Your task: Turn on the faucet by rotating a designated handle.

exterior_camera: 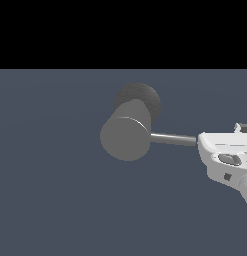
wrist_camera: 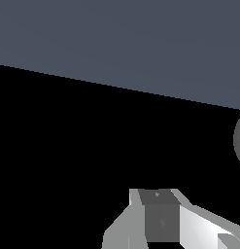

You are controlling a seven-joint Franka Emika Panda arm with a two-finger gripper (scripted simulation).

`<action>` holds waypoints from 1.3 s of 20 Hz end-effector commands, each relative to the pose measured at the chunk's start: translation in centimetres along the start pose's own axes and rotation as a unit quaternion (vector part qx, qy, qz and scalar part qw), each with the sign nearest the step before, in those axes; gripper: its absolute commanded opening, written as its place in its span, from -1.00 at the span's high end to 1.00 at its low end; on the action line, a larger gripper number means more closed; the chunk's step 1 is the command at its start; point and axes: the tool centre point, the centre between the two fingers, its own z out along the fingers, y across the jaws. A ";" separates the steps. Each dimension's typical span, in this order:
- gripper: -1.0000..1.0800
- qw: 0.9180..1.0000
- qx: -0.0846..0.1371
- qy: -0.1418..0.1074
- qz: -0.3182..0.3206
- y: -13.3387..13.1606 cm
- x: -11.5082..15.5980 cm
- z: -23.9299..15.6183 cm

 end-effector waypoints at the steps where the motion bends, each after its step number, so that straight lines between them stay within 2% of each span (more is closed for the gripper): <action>1: 1.00 1.000 0.007 0.029 0.009 0.2 1.8 -1.1; 6: 1.00 0.998 0.018 0.064 0.018 0.2 4.1 -2.7; 10: 1.00 0.996 0.018 0.079 0.025 0.7 4.9 -3.3; 17: 1.00 0.995 -0.013 0.085 0.043 4.2 4.4 -3.4; 26: 1.00 0.994 -0.047 0.088 0.034 7.5 4.6 -3.3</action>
